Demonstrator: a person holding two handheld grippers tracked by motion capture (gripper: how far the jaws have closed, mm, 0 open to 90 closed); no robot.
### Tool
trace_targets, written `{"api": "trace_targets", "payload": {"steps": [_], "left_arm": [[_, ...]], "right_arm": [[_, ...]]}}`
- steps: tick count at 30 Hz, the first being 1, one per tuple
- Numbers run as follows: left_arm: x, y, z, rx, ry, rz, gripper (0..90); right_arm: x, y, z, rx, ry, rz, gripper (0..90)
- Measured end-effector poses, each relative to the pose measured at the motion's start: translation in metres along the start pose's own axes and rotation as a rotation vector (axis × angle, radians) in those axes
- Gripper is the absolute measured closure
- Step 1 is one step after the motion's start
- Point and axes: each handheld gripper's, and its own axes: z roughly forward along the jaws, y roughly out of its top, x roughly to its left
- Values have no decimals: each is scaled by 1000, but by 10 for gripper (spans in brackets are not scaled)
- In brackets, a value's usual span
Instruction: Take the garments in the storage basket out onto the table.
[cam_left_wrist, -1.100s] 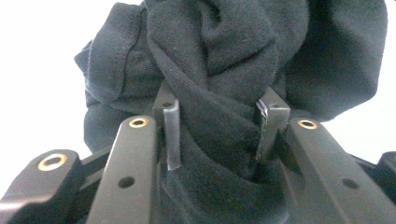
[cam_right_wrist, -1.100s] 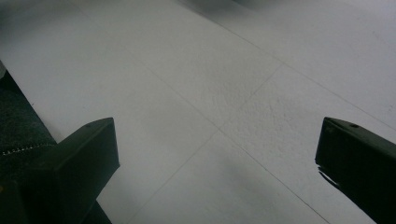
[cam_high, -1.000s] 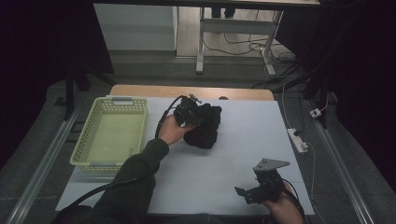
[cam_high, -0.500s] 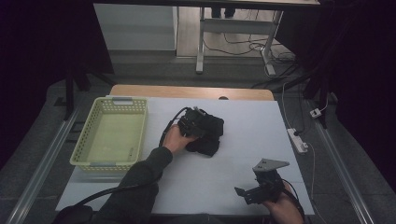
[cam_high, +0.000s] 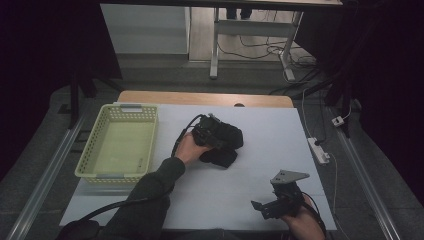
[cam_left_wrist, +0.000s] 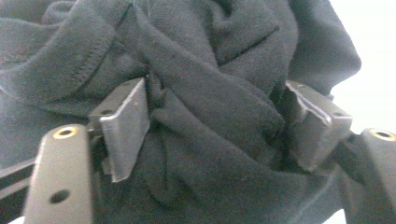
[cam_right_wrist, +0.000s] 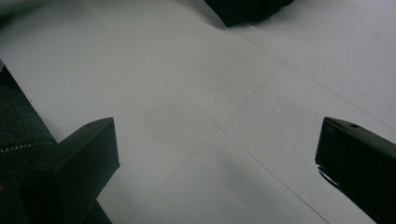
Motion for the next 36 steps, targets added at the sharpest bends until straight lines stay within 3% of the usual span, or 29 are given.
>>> {"api": "trace_targets", "payload": {"steps": [2, 13, 16, 26, 36], "left_arm": [[-1, 1, -2, 0, -2, 1, 203], [-1, -1, -15, -36, -8, 18, 50], [-1, -1, -19, -55, -26, 22, 21], [-1, -3, -40, -103, -64, 39, 0], [0, -12, -56, -136, -97, 29, 0]], "right_arm": [[0, 0, 0, -2, 0, 0, 0], [0, 0, 0, 2, -2, -2, 0], [0, 0, 0, 2, -2, -2, 0], [0, 0, 0, 2, -2, -3, 0], [0, 0, 0, 0, -2, 2, 0]]}}
